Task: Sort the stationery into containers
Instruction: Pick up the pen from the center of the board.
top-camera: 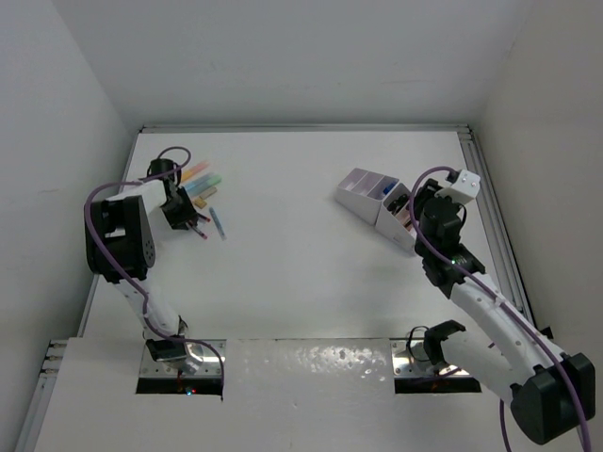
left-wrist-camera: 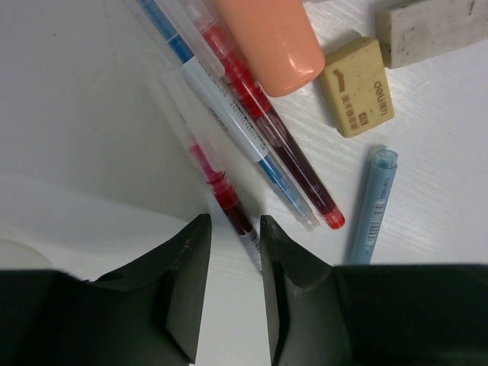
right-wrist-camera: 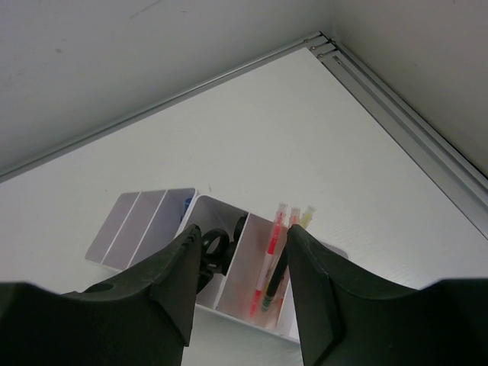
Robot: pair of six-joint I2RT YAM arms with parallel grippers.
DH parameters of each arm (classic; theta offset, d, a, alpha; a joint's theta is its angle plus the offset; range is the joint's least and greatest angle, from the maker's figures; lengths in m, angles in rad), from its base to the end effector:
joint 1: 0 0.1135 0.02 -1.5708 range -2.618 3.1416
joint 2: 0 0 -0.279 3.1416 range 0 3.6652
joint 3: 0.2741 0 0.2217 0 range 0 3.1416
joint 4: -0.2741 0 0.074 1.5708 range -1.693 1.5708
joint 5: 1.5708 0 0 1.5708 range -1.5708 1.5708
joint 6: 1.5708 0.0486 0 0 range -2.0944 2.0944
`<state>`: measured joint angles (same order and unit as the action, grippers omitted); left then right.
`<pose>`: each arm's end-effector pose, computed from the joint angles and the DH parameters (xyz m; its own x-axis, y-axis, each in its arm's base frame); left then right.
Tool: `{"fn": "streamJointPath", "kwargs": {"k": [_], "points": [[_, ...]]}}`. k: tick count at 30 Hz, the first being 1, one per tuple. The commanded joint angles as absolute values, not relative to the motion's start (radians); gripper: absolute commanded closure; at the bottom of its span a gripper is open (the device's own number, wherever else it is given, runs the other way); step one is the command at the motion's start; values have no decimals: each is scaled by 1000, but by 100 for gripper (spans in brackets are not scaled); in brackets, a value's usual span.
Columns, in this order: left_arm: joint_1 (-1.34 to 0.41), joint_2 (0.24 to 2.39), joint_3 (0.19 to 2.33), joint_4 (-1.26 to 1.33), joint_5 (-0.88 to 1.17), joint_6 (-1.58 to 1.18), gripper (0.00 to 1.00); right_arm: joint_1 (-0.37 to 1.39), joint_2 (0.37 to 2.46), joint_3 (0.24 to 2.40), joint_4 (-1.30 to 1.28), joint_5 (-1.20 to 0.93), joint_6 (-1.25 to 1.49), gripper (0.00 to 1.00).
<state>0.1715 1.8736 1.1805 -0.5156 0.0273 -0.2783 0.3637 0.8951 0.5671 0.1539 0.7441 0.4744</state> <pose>0.3442 0.0583 0.1750 -0.8417 -0.4245 -0.3336 -0.4080 0.9048 -0.1219 0.1752 0.0315 0.3002 0.0212 0.3677 -0.9297 0.3957 0.8509 0.3455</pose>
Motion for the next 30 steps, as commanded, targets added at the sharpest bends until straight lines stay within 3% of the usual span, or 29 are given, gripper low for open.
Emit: {"fn": "streamJointPath", "kwargs": {"k": [1, 15, 23, 28, 30], "points": [[189, 1841, 1149, -523, 11, -279, 71, 368, 871, 560, 181, 753, 466, 52], [281, 1838, 1091, -574, -29, -293, 100, 370, 822, 572, 146, 755, 436, 49], [315, 1714, 1170, -679, 115, -278, 100, 397, 857, 640, 92, 574, 379, 50], [186, 1580, 1331, -655, 213, -171, 100, 465, 957, 731, 81, 395, 354, 51], [122, 1559, 1408, -627, 300, -8, 100, 500, 1011, 755, 115, 257, 356, 46]]}}
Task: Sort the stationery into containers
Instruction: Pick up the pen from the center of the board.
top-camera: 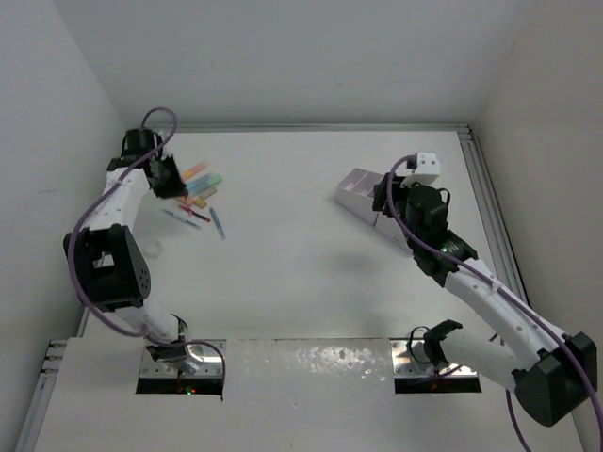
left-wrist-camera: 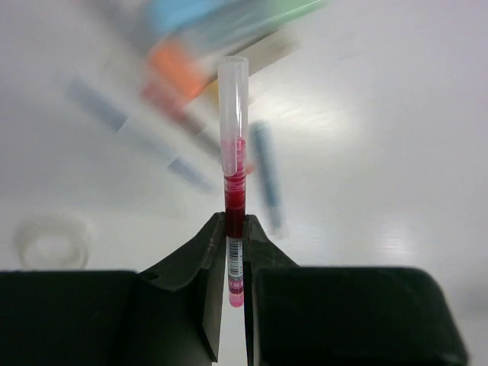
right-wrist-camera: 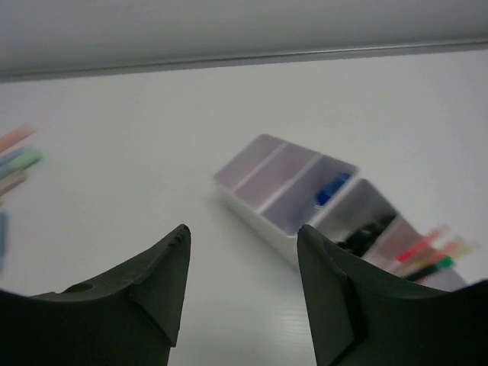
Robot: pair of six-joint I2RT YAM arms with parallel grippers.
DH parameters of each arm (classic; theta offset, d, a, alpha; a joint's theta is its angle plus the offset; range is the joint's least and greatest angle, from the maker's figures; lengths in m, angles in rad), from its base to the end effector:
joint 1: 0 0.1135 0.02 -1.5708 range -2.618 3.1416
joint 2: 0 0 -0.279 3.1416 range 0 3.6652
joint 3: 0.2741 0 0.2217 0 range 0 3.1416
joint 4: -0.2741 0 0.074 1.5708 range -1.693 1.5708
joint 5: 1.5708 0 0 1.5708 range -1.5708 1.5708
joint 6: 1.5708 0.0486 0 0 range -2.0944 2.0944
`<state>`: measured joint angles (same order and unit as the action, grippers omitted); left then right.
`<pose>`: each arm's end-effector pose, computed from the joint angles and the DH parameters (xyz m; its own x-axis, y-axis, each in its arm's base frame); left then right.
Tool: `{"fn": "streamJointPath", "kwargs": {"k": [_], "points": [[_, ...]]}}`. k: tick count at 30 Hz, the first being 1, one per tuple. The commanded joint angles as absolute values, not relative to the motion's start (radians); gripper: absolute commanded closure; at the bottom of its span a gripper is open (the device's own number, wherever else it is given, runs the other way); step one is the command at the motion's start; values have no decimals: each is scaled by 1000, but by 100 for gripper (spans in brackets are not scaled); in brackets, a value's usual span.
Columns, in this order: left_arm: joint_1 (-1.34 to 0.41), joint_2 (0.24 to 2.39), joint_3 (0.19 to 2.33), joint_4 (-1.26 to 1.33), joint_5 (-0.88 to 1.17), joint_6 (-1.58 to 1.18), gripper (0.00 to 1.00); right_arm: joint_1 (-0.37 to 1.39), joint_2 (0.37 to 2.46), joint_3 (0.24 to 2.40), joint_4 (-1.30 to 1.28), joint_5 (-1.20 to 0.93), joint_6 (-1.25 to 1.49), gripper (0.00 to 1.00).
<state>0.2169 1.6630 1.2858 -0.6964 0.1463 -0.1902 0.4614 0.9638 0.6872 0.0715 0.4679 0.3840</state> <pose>0.3184 0.0629 0.2612 -0.8154 -0.3712 -0.4441 -0.3046 0.9277 -0.2160 0.1866 0.0683 0.3182 -0.1698 0.2890 -0.9422 0.0665 0.9572 0.2816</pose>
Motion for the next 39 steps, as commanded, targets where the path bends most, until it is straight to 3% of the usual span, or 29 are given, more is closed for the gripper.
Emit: {"fn": "streamJointPath", "kwargs": {"k": [1, 3, 6, 15, 37, 38, 39], "points": [[42, 1559, 1434, -630, 372, 62, 100, 506, 1026, 773, 179, 197, 360, 42], [-36, 1571, 1494, -666, 446, 182, 100, 512, 1081, 791, 259, 18, 403, 37], [-181, 1575, 1531, -715, 635, 318, 100, 523, 1178, 868, 412, -119, 512, 36], [-394, 1624, 1637, -795, 729, 390, 100, 571, 1397, 925, 730, -153, 729, 38], [-414, 1643, 1655, -707, 755, 216, 100, 614, 1476, 861, 727, -69, 795, 50], [-416, 1643, 1655, -706, 758, 213, 100, 617, 1485, 867, 727, -69, 798, 52], [-414, 1643, 1655, -703, 758, 209, 100, 617, 1488, 867, 730, -69, 799, 64]]}}
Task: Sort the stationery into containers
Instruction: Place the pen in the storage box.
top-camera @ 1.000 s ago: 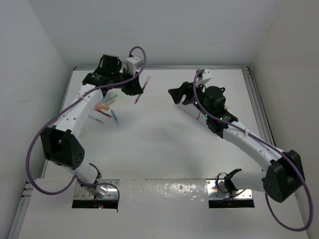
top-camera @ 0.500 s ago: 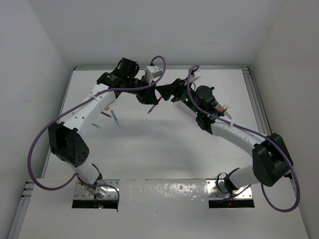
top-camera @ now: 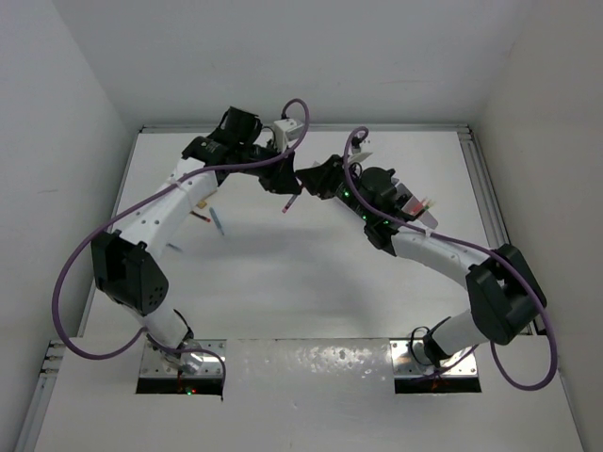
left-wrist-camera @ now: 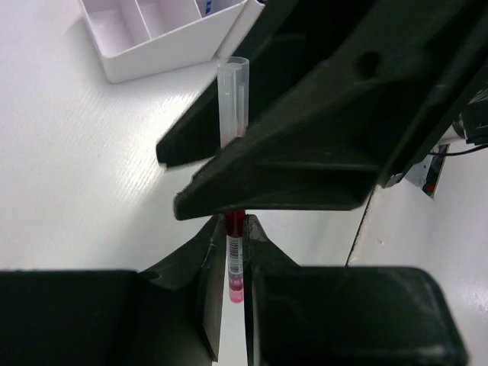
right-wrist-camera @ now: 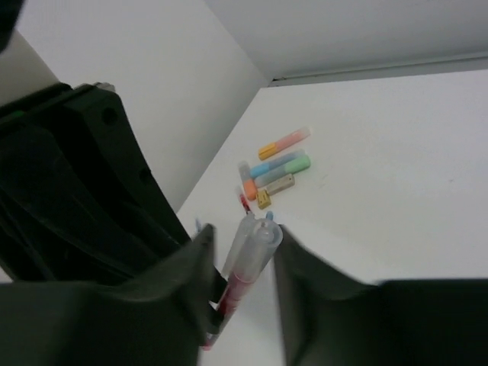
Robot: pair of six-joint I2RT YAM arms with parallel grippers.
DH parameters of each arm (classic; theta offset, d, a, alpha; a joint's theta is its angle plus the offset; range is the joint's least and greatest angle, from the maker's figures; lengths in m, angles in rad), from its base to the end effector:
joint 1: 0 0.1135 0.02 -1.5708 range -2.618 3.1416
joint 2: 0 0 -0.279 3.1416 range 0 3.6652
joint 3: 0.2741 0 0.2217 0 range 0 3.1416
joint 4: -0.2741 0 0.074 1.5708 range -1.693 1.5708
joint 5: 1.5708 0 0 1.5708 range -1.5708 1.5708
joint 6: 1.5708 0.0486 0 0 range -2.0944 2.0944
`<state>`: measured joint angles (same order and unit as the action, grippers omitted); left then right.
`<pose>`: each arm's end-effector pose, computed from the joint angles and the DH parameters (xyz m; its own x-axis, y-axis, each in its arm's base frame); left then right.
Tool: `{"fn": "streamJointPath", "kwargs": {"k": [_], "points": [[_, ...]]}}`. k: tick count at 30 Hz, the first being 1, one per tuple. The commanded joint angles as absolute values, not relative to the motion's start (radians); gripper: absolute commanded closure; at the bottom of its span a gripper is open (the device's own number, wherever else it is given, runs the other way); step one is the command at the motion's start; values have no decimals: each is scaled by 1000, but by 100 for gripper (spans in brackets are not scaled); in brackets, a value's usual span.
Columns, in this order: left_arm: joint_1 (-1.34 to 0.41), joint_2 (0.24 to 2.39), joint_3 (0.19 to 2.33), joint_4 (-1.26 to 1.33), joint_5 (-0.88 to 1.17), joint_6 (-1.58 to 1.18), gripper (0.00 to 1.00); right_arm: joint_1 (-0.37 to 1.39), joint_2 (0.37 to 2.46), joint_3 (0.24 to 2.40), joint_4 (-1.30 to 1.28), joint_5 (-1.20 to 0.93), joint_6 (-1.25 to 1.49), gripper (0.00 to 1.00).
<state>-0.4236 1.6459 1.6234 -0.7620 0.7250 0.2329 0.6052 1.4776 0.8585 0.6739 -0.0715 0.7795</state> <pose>0.2910 -0.1666 0.3689 -0.4569 0.3955 -0.7968 0.8643 0.4092 -0.2925 0.2653 0.1877 0.3230 -0.4081 0.5702 -0.7129 -0.4770 0.5327 0.6991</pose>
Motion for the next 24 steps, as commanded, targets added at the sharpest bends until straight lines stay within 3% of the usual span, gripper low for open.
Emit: {"fn": "streamJointPath", "kwargs": {"k": [1, 2, 3, 5, 6, 7, 8, 9, 15, 19, 24], "points": [[-414, 1643, 1654, -703, 758, 210, 100, 618, 1489, 867, 733, -69, 802, 73], [-416, 1644, 1654, -703, 756, 207, 100, 621, 1488, 867, 742, -69, 802, 82], [-416, 1643, 1651, -701, 756, 207, 100, 623, 1489, 864, 747, -69, 802, 98], [-413, 1644, 1644, -701, 747, 203, 100, 624, 1483, 855, 755, -63, 802, 100], [-413, 1644, 1644, -701, 746, 196, 87, 621, 1470, 850, 755, -60, 796, 100], [-410, 1644, 1641, -706, 739, 189, 68, 620, 1459, 835, 753, -45, 792, 100], [-407, 1643, 1632, -709, 730, 186, 10, 614, 1430, 825, 747, -35, 773, 100], [-391, 1641, 1629, -722, 729, 184, 0, 604, 1408, 806, 733, -23, 766, 100], [-223, 1571, 1525, -732, 540, 62, 0, 465, 1177, 716, 482, 179, 658, 100], [54, 1510, 1367, -744, 352, -24, 0, 349, 961, 651, 291, 333, 566, 100], [286, 1457, 1203, -770, 264, -96, 0, 253, 885, 586, 213, 549, 508, 100]]}}
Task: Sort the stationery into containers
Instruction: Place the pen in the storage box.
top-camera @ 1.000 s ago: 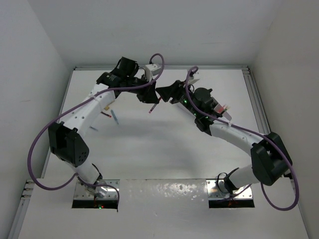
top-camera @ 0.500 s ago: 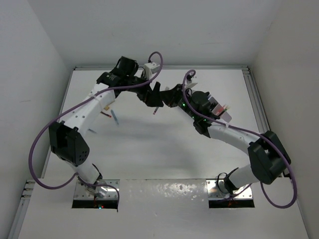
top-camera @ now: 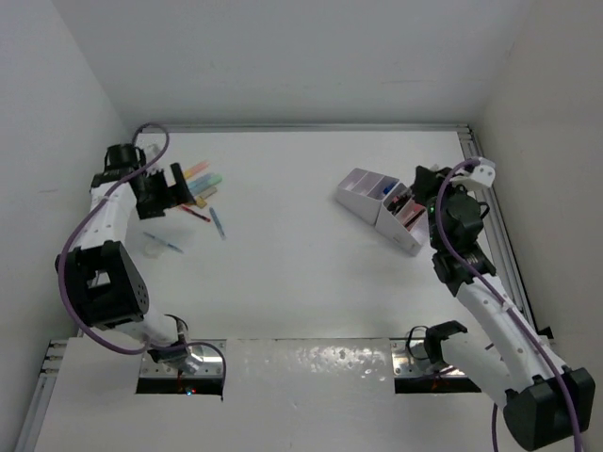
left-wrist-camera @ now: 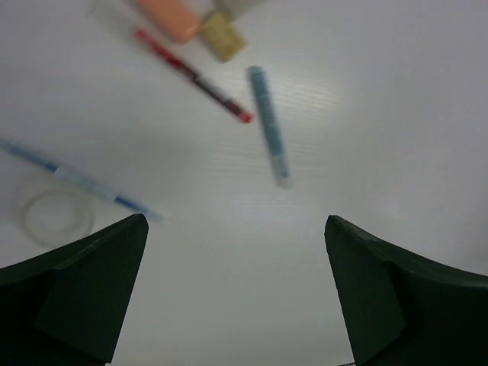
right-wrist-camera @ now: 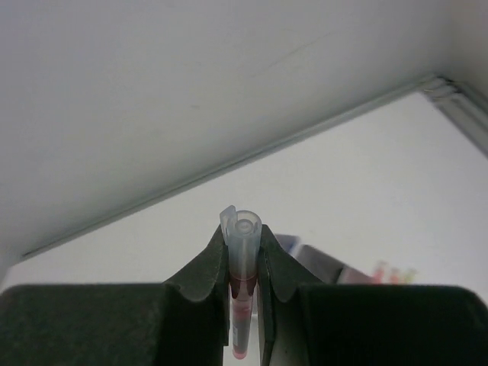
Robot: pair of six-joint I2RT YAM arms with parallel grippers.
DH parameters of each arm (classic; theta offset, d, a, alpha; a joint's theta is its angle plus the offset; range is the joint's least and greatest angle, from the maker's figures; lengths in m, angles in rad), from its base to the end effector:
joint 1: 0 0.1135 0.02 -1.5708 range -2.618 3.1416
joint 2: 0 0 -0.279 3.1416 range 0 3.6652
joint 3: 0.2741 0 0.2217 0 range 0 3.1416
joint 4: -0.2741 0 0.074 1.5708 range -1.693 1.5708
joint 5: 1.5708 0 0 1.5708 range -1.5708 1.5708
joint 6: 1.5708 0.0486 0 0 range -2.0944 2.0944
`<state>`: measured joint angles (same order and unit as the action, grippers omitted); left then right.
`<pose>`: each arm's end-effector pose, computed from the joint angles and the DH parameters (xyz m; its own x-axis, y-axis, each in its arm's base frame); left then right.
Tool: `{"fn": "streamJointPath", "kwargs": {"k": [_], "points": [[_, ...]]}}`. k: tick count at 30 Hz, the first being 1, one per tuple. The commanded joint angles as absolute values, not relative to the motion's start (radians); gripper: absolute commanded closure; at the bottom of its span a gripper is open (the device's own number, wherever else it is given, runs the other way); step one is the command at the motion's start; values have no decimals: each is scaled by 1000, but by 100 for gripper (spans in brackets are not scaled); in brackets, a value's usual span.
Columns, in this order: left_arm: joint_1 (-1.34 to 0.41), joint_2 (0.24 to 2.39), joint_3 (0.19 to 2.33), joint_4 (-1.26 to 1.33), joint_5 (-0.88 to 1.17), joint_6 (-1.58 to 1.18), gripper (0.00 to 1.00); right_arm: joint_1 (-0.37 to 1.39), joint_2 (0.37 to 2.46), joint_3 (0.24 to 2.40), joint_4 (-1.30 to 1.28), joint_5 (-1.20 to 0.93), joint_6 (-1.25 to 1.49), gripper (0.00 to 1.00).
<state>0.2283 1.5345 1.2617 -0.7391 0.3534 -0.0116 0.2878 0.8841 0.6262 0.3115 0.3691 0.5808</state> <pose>0.2911 0.0504 0.2912 -0.8254 -0.2029 -0.5268 -0.0431 0.9531 -0.2996 0.1814 0.0354 0.3392 0.0872 0.5595 -0.8242 0.0393 0.8248 0.5641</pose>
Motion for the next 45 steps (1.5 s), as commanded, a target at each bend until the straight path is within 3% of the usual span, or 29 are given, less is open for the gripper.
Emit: {"fn": "streamJointPath", "kwargs": {"k": [1, 11, 18, 27, 38, 39, 41, 42, 45], "points": [[314, 1444, 1151, -767, 246, -112, 0, 220, 894, 557, 227, 564, 509, 100], [526, 1470, 1025, -773, 181, -166, 0, 87, 1066, 454, 478, 422, 548, 100], [537, 1485, 1029, -772, 132, -138, 0, 58, 1173, 399, 682, 312, 586, 100], [525, 1526, 1009, -744, 118, -143, 1, 60, 1149, 431, 678, 330, 572, 100], [472, 1586, 1014, -687, 110, -173, 8, 60, 1276, 385, 796, 270, 581, 100], [471, 1589, 1012, -683, 107, -175, 8, 60, 1275, 385, 792, 264, 580, 96], [466, 1595, 1009, -675, 106, -179, 9, 61, 1263, 397, 760, 261, 559, 78], [468, 1595, 1008, -670, 106, -181, 9, 61, 1256, 402, 744, 261, 548, 55], [466, 1608, 1006, -663, 100, -187, 11, 60, 1217, 437, 652, 261, 509, 39]]}}
